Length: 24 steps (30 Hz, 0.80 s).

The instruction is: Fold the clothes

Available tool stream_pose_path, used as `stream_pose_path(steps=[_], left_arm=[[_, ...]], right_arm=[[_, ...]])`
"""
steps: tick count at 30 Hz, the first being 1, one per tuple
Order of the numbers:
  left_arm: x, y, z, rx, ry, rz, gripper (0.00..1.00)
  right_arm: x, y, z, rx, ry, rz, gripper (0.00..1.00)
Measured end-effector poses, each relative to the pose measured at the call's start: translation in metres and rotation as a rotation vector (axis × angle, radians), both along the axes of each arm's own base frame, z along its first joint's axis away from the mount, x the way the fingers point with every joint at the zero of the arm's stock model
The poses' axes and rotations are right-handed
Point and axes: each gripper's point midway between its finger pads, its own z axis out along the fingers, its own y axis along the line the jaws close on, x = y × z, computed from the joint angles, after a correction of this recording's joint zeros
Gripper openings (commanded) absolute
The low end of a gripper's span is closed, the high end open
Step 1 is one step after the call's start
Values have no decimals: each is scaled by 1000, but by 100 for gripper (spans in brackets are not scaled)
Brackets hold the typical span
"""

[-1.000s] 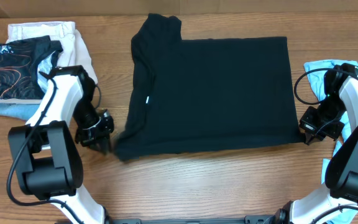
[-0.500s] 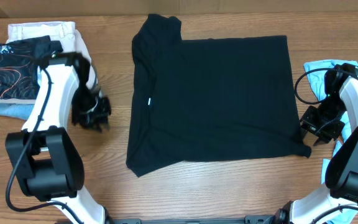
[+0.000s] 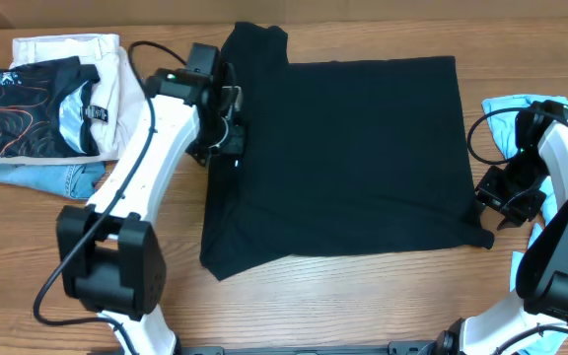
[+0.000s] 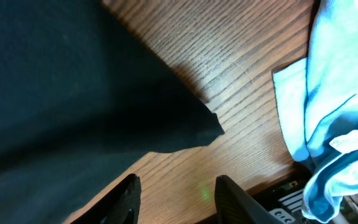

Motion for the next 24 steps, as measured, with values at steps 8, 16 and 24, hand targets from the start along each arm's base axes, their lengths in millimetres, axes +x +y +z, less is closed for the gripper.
stream_pose_path(steps=[8,16,24], left_arm=[[7,-12,-44,17,67,-13,40],[15,4,-81,129,93,0,41],[16,13,-103,189,120,3,30]], right_arm=[[0,1,0,4,-1,1,43],[0,1,0,6,-2,1,43],[0,1,0,8,-2,4,43]])
